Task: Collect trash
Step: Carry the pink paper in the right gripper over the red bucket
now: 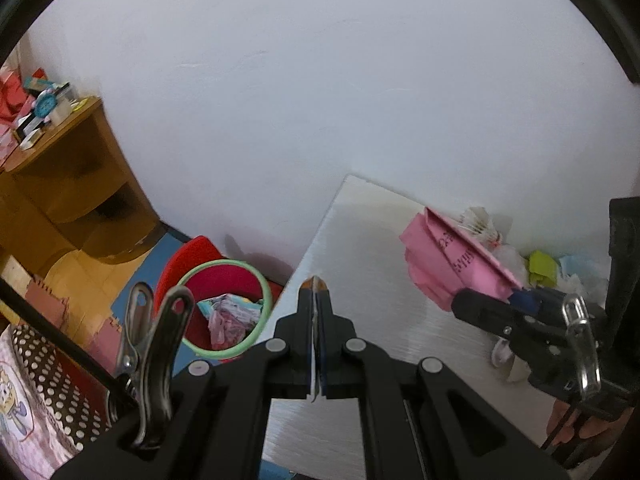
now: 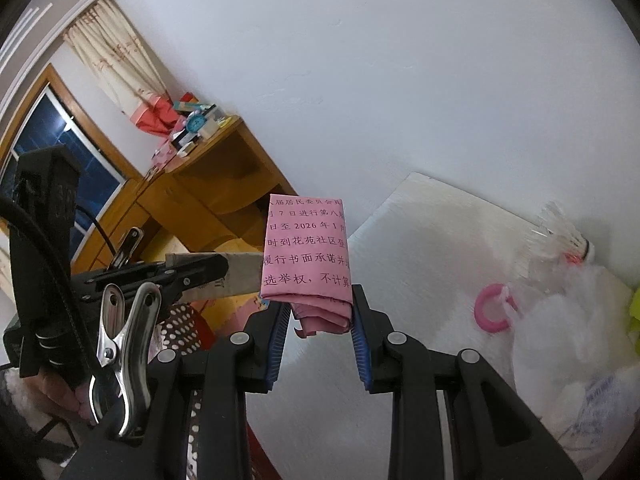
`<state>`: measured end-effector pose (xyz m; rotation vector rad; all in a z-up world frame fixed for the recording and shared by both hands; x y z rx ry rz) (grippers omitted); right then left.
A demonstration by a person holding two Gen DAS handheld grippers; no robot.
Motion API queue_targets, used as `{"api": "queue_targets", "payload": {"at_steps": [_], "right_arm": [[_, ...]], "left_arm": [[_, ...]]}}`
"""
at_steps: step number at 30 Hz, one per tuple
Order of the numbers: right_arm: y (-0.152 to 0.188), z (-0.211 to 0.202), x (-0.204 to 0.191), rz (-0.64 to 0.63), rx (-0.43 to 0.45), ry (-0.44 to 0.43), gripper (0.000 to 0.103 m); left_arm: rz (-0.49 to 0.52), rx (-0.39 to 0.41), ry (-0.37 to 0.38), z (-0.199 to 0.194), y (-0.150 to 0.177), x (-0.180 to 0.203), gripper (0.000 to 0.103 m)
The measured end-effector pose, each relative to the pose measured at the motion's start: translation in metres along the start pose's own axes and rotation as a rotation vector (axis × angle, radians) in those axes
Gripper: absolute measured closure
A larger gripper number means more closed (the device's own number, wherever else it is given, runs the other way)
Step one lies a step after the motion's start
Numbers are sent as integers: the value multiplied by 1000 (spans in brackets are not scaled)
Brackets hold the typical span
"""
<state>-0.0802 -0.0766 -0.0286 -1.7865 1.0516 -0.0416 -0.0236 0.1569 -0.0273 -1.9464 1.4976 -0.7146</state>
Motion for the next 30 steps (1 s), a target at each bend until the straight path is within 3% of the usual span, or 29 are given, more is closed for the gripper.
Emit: {"api": "queue_targets", "payload": {"at_steps": [10,18,24,30], "right_arm": [[-2,23,4,-10,-59,-59,73],[-8,45,-21,-79,-98,-99,73],[-12,60,-38,-101,-102,-69,73],[-12,77,-28,-34,-140,-33,73]], "left_arm": [[-89,19,-82,-10,1,-31,101],[-108,21,-84,-7,1,-53,101],[-111,27,-62,13,-6,-76,101],[-134,40,-67,38,-12,-112,101]]}}
Point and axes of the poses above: each gripper's, at about its wrist camera, not at the fingertips, and z roughly the way its jaws point, x to its right, y to its underside, the point moved 4 cm from there along z, roughly the way its jaws point, and after that the axes turned 15 degrees about x, right-handed, at the moved point
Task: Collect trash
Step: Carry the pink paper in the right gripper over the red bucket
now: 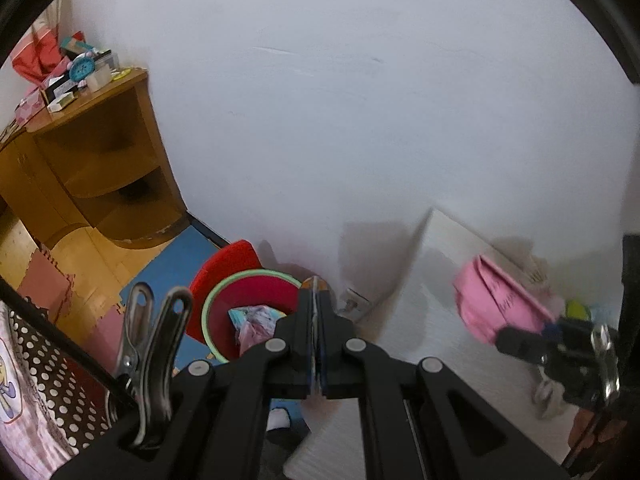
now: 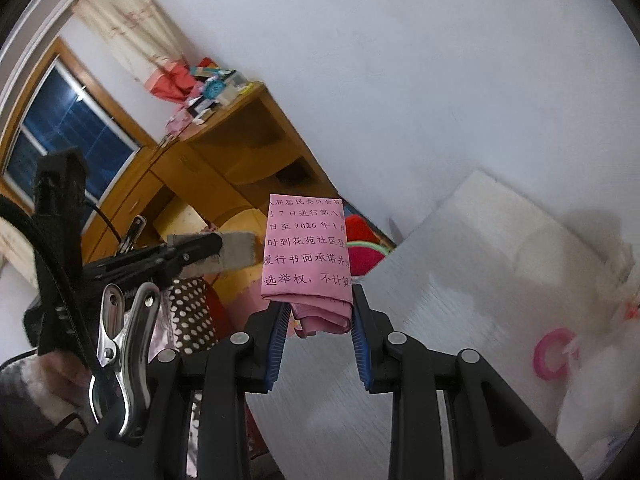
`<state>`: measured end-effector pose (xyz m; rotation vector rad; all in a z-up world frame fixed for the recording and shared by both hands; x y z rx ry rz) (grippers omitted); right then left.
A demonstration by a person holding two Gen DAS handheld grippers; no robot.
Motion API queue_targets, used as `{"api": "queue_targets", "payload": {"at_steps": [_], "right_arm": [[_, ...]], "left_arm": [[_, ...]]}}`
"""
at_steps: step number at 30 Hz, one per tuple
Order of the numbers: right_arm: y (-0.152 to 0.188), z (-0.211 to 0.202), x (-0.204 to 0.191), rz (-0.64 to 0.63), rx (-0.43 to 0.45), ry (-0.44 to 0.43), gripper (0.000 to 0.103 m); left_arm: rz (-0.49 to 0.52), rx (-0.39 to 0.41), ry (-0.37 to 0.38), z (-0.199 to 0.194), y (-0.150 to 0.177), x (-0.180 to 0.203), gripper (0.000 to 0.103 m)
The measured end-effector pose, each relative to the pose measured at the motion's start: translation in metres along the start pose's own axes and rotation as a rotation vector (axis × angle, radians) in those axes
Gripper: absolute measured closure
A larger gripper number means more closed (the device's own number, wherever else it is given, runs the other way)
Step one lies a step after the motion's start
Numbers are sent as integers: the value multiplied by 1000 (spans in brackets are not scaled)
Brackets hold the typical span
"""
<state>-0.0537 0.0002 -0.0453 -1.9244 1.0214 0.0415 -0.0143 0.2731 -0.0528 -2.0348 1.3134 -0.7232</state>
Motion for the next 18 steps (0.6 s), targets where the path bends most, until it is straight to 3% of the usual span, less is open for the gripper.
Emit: {"api": "queue_targets", "payload": {"at_steps": [4,12,18], "right_arm": [[-1,17,-4,-23,-44,45,73],[-7,64,-30,-40,-79,35,73],[-9,85,-41,21,-88,66,73]], "left_arm": [[-43,-14,12,17,-2,-20,101],[-141,-52,43,37,-1,-50,101],[-129,-66,22,51,-3,-66,101]]}}
Point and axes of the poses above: each gripper's, at about its wrist camera, not at the fingertips, and z roughly the way its jaws point, x to its right, y to its underside, the point moved 4 cm from there along z, roughly the way its jaws point, and after that the axes turned 15 degrees about x, right-handed, at the moved point
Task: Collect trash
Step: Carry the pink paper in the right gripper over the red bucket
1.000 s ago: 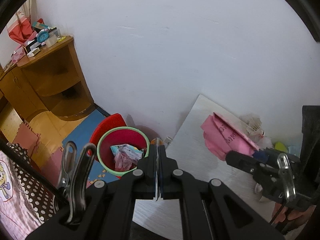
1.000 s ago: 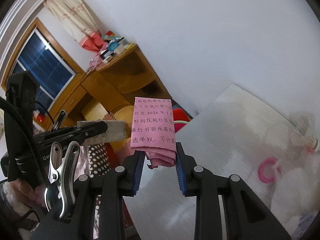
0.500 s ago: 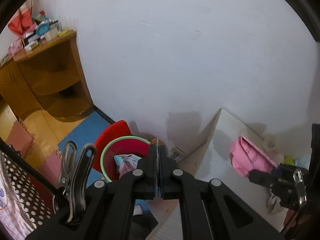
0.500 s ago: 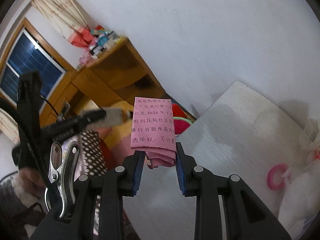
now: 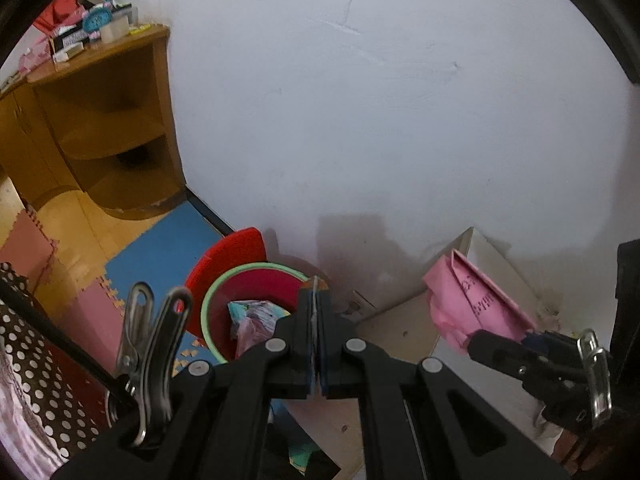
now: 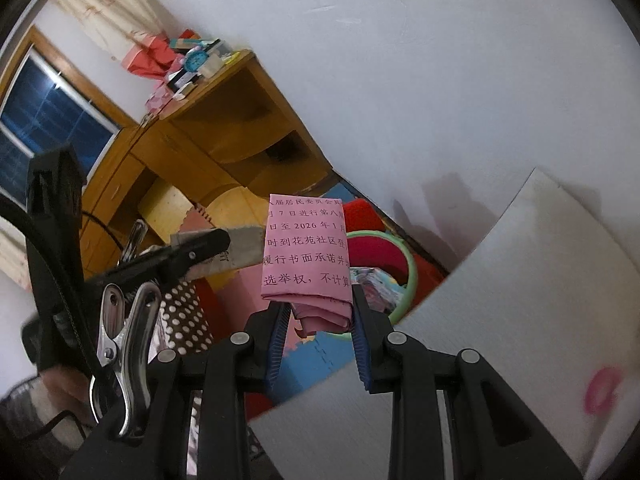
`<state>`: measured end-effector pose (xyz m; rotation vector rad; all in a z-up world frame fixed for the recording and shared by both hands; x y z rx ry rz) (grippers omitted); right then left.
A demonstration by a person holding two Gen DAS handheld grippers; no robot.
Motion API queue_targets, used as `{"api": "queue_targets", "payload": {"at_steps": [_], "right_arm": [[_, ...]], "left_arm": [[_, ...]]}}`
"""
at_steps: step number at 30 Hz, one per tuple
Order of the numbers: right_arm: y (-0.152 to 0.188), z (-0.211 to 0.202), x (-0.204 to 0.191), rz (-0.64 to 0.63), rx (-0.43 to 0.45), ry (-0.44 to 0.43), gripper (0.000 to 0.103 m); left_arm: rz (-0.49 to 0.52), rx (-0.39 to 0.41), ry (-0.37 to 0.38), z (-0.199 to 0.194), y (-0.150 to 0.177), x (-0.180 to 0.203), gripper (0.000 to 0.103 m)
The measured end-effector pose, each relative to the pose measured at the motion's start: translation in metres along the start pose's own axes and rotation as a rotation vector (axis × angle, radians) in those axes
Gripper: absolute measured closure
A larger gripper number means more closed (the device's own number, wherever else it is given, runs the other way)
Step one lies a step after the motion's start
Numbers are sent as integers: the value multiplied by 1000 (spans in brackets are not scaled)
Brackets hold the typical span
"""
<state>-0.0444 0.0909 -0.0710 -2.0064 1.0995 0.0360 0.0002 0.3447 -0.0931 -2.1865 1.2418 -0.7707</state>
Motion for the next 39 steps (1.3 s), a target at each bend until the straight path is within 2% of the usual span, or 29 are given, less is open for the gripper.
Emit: {"api": "queue_targets", "payload": {"at_steps": [3,8,13,17,28,35,39], "right_arm": [[-1,8,-3,28,-3,16,73],[-3,17,-5,40,-22,51,73],[-8,35,-8,75,-37,98,73],[-7,53,-12,42,-73,151,74],[-10,121,-22,16,-160,187,74],[-9,148,-16,40,-175,187,74],[-6,167,-17,-19,-196,195,74]], "left_arm": [[33,3,-10,5,-3,-4,101],[19,-1,13,13,-6,-15,101],[-18,-35,17,27,0,-34,101],[-60,-61,22,42,4,-50,101],[-41,-103,-10,83,9,-70,101],[-15,-142,-41,111,11,-75,101],[-18,-152,-63,127,14,-79,101]]}}
Point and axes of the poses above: each gripper's, at about its wrist camera, not at the fingertips, and z roughly the way its jaws point, x to its right, y to its underside, the point moved 4 cm from there along z, roughly the way its jaws point, and after that the axes turned 15 degrees about x, right-handed, at the moved point
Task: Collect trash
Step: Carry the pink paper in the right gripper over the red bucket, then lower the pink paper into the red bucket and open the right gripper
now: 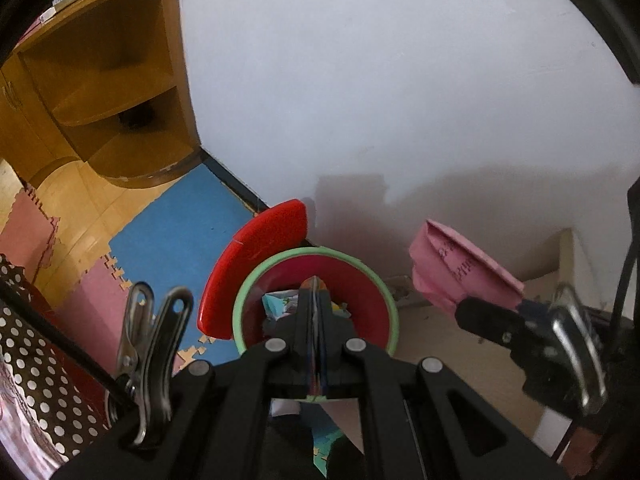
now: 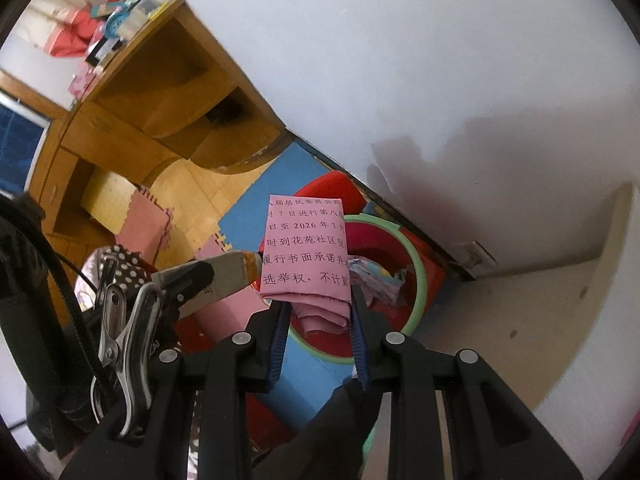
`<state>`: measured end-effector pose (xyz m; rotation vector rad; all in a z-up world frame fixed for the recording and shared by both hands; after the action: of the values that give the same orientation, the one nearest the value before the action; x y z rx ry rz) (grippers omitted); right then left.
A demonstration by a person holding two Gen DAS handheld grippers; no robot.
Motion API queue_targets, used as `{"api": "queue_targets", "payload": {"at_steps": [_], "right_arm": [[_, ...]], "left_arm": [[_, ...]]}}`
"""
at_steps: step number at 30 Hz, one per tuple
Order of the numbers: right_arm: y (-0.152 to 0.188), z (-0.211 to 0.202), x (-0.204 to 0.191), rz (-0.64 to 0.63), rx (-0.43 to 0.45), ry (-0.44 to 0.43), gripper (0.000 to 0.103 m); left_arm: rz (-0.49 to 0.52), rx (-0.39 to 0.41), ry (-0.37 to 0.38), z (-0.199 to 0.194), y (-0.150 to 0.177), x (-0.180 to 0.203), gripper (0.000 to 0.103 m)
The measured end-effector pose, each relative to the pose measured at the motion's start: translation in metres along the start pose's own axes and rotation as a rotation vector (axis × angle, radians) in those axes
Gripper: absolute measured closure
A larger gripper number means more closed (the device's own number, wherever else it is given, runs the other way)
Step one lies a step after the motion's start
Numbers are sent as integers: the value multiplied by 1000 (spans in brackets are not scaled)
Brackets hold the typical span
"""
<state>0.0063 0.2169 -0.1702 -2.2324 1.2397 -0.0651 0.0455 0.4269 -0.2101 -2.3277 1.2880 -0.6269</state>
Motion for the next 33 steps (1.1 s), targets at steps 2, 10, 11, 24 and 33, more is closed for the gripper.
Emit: {"api": "queue_targets", "payload": {"at_steps": [2,10,11,24,33], "right_arm": [[2,7,0,-28,-6,10,74],[2,42,17,19,-65,6,74],[2,47,19,23,-73,5,74],[21,104,24,36,-157,-3,74],[28,156,17,-13,-231,18,74]], "left_arm": [[-2,-17,-1,11,1,-1,101],[-18,-34,-14,34,9,0,101],[-23,-42,-15,38,11,-2,101],[-19,-128,-66,100,56,-10,101],[-56,-204,-110,152,90,-43,101]]}}
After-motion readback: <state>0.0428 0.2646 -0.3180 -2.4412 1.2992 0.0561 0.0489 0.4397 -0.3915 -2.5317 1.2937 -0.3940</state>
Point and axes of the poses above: each gripper's, at about its wrist camera, not at the fingertips, and z roughly the way its jaws point, x to its right, y to its underside, the point moved 4 cm from there along z, roughly the way its jaws point, and after that the axes turned 15 degrees about x, right-handed, at the moved point
